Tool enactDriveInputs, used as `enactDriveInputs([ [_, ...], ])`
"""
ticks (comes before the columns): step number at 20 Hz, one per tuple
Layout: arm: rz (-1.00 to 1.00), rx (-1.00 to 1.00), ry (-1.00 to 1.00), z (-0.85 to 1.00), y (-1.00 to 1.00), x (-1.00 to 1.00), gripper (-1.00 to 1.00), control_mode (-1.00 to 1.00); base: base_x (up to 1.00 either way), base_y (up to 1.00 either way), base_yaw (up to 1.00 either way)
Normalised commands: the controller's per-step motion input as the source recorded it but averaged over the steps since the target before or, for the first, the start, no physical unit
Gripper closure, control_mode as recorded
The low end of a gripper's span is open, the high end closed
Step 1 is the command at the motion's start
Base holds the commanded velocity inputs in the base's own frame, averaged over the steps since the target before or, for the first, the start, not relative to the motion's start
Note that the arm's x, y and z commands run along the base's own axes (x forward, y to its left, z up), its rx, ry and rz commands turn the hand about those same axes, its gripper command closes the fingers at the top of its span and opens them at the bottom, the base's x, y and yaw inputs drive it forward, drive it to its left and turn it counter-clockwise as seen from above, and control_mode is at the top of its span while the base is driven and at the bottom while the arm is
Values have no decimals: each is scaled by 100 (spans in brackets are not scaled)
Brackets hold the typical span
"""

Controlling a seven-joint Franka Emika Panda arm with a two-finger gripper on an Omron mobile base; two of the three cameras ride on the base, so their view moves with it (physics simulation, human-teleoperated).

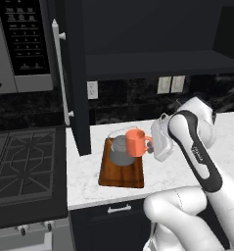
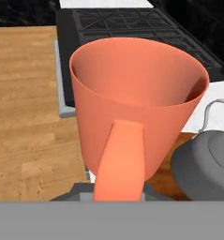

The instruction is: Pick the kettle from the counter and place it on the tray. Then pick the mug from the cabinet and place it on the tray. Then close the cabinet doors.

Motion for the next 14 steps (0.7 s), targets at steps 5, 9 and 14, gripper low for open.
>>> enactDriveInputs([
  [5, 12, -5, 2, -76, 0, 20, 100, -100, 0, 0, 0],
  [9, 11, -1, 7, -64, 0, 31, 100, -100, 0, 0, 0],
  [14, 7, 0, 2, -57, 0, 44, 100, -100, 0, 0, 0],
])
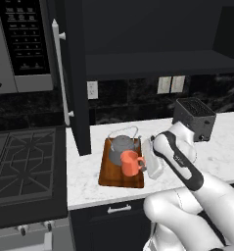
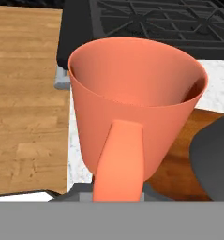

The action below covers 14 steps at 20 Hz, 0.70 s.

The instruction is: Pick the kettle from the counter and place it on the tray. Then pick the mug from the cabinet and place it on the tray. Then close the cabinet doors.

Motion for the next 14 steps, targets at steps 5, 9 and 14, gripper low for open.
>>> enactDriveInputs([
  [5, 4, 0, 0, -47, 0, 60, 100, -100, 0, 0, 0],
  [9, 4, 0, 0, -51, 0, 38, 100, -100, 0, 0, 0],
  [14, 4, 0, 0, -56, 0, 23, 100, -100, 0, 0, 0],
])
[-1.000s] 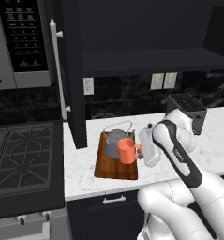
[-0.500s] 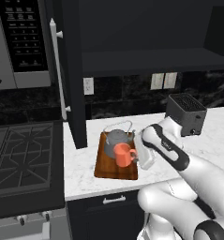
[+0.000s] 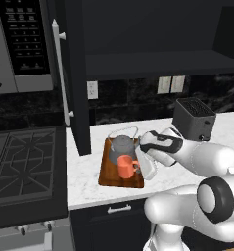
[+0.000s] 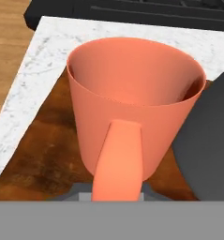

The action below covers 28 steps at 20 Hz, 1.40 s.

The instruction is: Pick the kettle from the counter and place it on the tray. Then pick the mug from the cabinet and place it on the tray. Then close the cabinet doors.

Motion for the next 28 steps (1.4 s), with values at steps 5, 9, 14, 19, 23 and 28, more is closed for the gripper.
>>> enactDriveInputs([
  [5, 1, 0, 0, -35, 0, 19, 100, -100, 0, 0, 0],
  [9, 0, 0, 0, -30, 0, 11, 100, -100, 0, 0, 0],
  [14, 0, 0, 2, -8, 0, 0, -100, -100, 0, 0, 0],
  [19, 0, 0, 6, 10, -10, -8, -100, -100, 0, 0, 0],
  [23, -7, 0, 5, 48, -4, -24, -100, -100, 0, 0, 0],
  [28, -20, 0, 11, 98, -18, -63, -100, -100, 0, 0, 0],
])
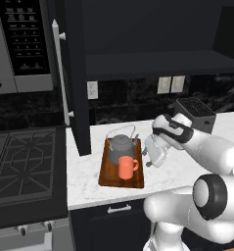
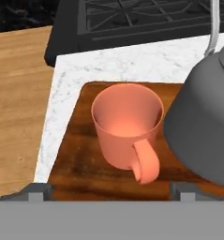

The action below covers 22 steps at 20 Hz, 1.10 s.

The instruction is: Pick the kettle from the counter and place it on the tray. Then pick the mug from the cabinet and place it on the tray. Then close the cabinet doors.

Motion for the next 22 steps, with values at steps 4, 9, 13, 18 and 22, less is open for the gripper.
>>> enactDriveInputs([
  [4, -31, 0, 22, 100, -27, -74, -100, -100, 0, 0, 0],
  [9, -39, -1, 20, 88, -19, -71, -100, -100, 0, 0, 0],
  [13, -43, -12, 27, 21, 0, -10, -100, -100, 0, 0, 0],
  [18, -2, -1, 2, 0, 0, 0, -100, -100, 0, 0, 0],
  [22, -24, 0, 1, 12, -4, -11, -100, -100, 0, 0, 0],
])
